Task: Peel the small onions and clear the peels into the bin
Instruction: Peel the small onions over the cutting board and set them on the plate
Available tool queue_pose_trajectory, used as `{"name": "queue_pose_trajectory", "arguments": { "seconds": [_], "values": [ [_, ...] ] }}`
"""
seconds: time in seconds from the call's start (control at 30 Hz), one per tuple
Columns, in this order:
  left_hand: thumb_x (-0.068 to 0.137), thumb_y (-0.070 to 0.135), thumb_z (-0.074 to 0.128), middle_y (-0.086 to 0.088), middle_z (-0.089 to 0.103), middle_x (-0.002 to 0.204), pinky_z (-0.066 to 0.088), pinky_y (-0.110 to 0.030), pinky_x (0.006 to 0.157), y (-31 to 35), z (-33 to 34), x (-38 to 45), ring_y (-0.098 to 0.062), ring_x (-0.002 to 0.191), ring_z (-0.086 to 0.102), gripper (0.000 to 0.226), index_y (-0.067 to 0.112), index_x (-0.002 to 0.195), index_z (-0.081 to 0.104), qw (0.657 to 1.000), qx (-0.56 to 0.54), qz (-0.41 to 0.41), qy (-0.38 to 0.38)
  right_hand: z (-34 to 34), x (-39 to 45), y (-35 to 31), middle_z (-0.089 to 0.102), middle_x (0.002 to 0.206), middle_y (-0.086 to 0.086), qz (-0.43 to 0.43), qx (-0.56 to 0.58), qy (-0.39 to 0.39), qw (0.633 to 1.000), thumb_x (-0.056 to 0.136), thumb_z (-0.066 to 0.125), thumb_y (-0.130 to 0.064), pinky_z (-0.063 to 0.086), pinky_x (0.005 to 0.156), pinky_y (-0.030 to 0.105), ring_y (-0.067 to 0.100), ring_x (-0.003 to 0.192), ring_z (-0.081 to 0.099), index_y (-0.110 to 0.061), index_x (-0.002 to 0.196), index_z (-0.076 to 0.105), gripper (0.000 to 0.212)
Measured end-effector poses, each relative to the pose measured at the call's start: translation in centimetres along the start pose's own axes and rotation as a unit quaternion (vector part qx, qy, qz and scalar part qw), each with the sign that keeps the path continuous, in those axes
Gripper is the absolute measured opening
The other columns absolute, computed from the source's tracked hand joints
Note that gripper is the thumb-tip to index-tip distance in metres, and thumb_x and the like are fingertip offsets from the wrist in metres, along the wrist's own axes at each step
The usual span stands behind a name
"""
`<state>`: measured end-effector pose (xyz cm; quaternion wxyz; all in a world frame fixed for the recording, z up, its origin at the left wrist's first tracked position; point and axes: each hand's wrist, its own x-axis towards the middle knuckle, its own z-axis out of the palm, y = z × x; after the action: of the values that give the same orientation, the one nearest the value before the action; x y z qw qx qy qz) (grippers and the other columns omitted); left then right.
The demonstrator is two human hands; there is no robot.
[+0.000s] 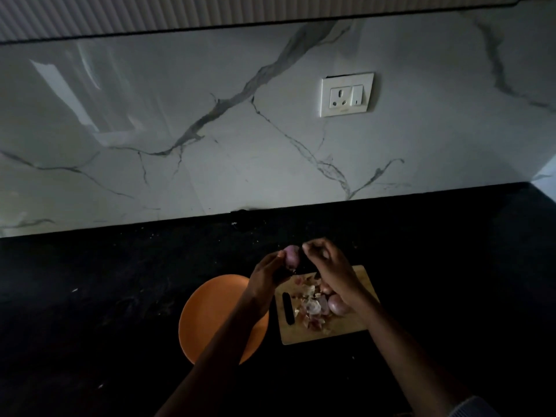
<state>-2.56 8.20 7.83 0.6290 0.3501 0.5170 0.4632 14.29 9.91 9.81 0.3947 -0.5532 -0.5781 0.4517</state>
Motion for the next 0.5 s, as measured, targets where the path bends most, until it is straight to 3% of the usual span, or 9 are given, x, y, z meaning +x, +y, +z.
{"name": "queue_pose_trajectory", "arguments": {
  "seconds": [0.07,0.17,0.23,0.37,0.5],
  "values": [
    [0.103,0.019,0.047,-0.026,0.064,0.119,0.050,-0.041,0.094,0.0,0.0,0.2,-0.034,0.111,0.061,0.029,0.005,0.123,0.064,1.000,-0.002,0.018,-0.010,0.4,-0.1,0.0,0.070,0.099,-0.012,0.009,-0.028,-0.016,0.999,0.092,0.063,-0.051,0.045,0.068,0.007,-0.006,0.092,0.064,-0.027,0.107,0.067,0.028],
    [0.102,0.019,0.052,-0.020,0.065,0.126,0.054,-0.044,0.095,0.0,0.0,0.2,-0.034,0.115,0.064,0.034,0.006,0.133,0.057,0.999,0.000,0.046,-0.017,0.5,-0.2,-0.1,0.069,0.092,-0.016,0.011,-0.045,0.002,0.999,0.091,0.067,-0.048,0.044,0.063,0.005,-0.015,0.081,0.062,-0.031,0.100,0.066,0.019],
    [0.100,0.025,0.058,-0.018,0.065,0.125,0.051,-0.050,0.098,0.0,0.0,0.0,-0.037,0.116,0.063,0.038,0.008,0.133,0.056,0.998,0.005,0.067,-0.013,0.7,0.0,0.1,0.070,0.091,-0.013,0.001,-0.051,0.014,0.999,0.092,0.067,-0.043,0.046,0.064,0.008,-0.012,0.080,0.063,-0.029,0.098,0.068,0.016],
    [0.090,0.032,0.061,-0.018,0.065,0.124,0.050,-0.053,0.098,0.2,0.2,-0.2,-0.037,0.115,0.063,0.049,0.008,0.133,0.057,0.997,0.003,0.082,-0.007,1.0,0.6,0.8,0.073,0.092,-0.004,0.003,-0.052,0.056,0.997,0.096,0.064,-0.038,0.055,0.075,0.032,0.008,0.088,0.068,-0.020,0.098,0.073,0.020],
    [0.089,0.032,0.063,-0.019,0.065,0.124,0.049,-0.055,0.100,0.1,0.2,-0.2,-0.040,0.117,0.061,0.051,0.007,0.133,0.057,0.997,-0.006,0.079,-0.001,1.0,0.2,-0.6,0.067,0.091,-0.003,0.035,-0.046,0.046,0.997,0.099,0.055,-0.048,0.044,0.060,0.016,0.014,0.085,0.065,-0.018,0.100,0.065,0.032]
  ]
}}
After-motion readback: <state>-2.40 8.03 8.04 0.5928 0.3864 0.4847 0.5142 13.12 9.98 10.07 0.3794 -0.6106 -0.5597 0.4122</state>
